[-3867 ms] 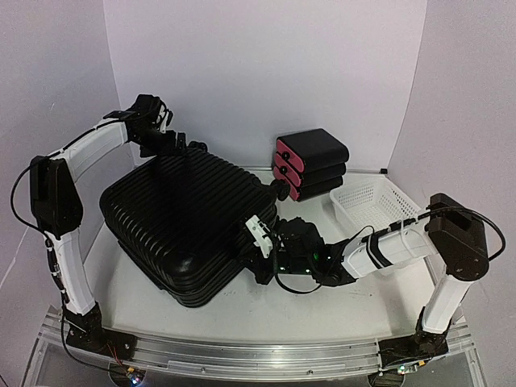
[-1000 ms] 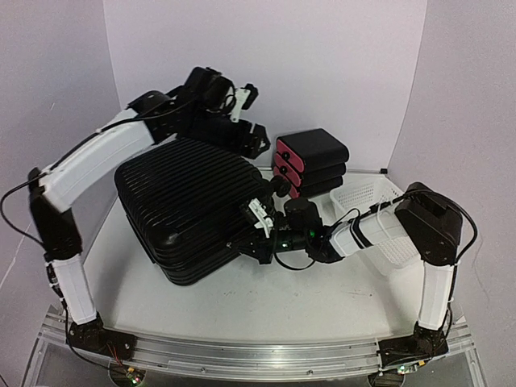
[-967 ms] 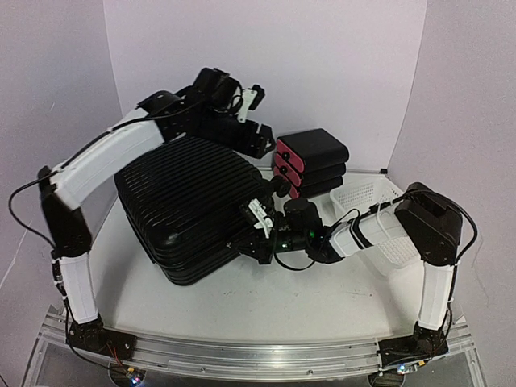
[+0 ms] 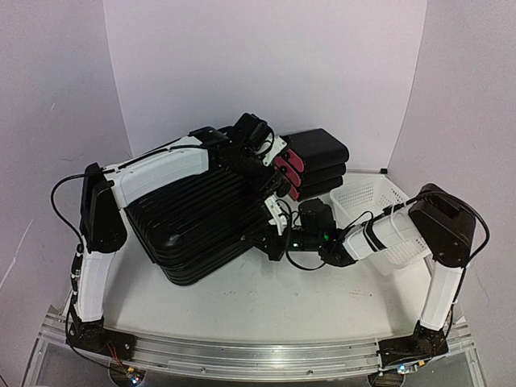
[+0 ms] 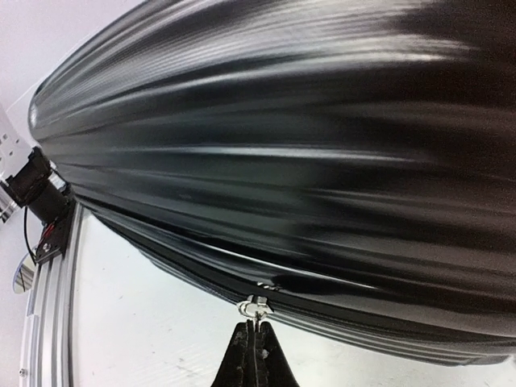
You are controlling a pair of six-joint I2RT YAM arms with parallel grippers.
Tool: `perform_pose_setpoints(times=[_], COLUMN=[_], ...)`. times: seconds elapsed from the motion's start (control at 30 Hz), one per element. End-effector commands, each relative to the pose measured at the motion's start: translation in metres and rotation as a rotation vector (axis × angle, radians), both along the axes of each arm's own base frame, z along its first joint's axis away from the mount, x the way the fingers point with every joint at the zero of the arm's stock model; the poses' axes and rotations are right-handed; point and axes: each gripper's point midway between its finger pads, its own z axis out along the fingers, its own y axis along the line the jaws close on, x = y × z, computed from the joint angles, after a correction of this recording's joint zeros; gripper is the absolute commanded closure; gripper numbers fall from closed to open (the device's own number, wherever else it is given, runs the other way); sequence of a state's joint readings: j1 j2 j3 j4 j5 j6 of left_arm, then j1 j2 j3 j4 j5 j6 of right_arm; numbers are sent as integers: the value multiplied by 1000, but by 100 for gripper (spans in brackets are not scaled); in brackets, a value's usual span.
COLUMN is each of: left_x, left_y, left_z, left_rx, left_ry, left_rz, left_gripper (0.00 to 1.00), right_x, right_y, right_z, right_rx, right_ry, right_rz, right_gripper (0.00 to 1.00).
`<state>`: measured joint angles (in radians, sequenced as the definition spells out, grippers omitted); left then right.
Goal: Open, take out, and arrange the luggage
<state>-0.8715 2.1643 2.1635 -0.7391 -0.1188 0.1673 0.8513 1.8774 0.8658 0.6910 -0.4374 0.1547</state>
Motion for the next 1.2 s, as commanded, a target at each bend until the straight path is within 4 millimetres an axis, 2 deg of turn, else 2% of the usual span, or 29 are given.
perform_pose_setpoints(times=[0.0, 0.17, 0.3, 0.43, 0.67, 0.77, 0.93, 1.0, 1.17], left_x=[-4, -5, -9, -11, -10, -12, -15, -12, 8], left_y=[49, 59, 66, 70, 69, 61, 39, 31, 5], left_z=[-5, -16, -22, -29, -32, -22, 35, 50, 56], left_rx=[79, 105, 118, 137, 130, 90, -60, -92, -96], left_ry=[59, 77, 91, 100, 114, 125, 103, 77, 1], left_rz=[104, 123, 130, 133, 137, 109, 49, 21, -42], left_gripper=[32, 33, 34, 35, 36, 34, 25, 23, 20], right_x=[40, 66, 100, 129, 167, 168, 151, 148, 147], right_y=[-32, -55, -79, -90, -109, -102, -85, -81, -72], right_z=[28, 35, 34, 34, 36, 38, 41, 43, 46], right_rx=[94, 135, 159, 217, 370, 389, 370, 373, 394], right_ry=[1, 9, 37, 86, 168, 186, 149, 143, 144], right_rz=[-103, -162, -249, -312, -403, -364, -283, -280, -270], right_gripper=[100, 100, 100, 100, 100, 100, 100, 100, 100])
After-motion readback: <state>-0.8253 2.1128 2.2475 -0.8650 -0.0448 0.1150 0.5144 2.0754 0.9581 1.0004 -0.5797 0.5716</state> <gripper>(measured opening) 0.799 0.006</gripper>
